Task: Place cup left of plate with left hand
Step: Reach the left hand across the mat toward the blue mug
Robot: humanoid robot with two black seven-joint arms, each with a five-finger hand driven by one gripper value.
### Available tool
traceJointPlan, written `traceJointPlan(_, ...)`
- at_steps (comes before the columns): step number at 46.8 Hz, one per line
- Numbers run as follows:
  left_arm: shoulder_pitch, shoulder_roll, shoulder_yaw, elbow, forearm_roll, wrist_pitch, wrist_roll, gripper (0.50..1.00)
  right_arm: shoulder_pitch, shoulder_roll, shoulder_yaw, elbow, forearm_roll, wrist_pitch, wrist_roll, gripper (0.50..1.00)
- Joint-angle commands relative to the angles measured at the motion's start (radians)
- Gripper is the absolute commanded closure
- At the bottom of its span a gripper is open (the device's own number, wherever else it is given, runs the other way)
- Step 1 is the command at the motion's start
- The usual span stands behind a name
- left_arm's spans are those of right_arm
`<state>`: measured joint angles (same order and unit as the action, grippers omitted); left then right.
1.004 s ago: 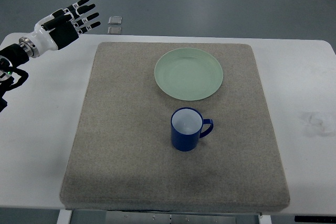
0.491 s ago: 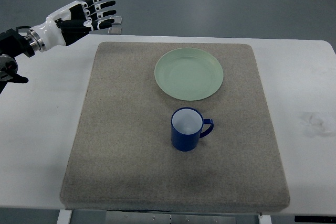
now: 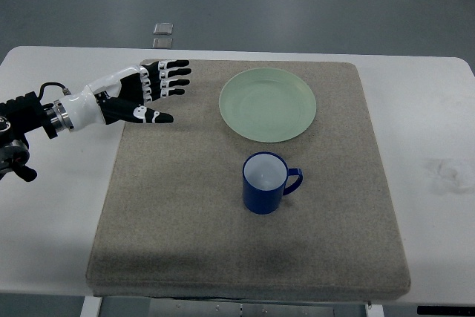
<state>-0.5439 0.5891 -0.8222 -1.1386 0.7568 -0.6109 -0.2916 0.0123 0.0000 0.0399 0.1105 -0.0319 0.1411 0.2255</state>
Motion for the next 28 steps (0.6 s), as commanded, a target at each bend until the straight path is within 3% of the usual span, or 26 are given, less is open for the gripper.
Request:
traceJointPlan(1, 0.045, -0.005, 0.006, -0.024, 0.033, 0.000, -0.035, 0.501, 0.000, 0.000, 0.000, 0.000, 0.000, 0.000, 0.000, 0.568)
traceJointPlan(10, 0.102, -0.060, 0.008, -0.044, 0.133, 0.000, -0.100, 0.501, 0.000, 0.000, 0.000, 0.000, 0.000, 0.000, 0.000, 0.568)
traceJointPlan(28, 0.105, -0.258, 0.015, 0.006, 0.298, 0.000, -0.112, 0.501, 0.000, 0.000, 0.000, 0.000, 0.000, 0.000, 0.000, 0.568)
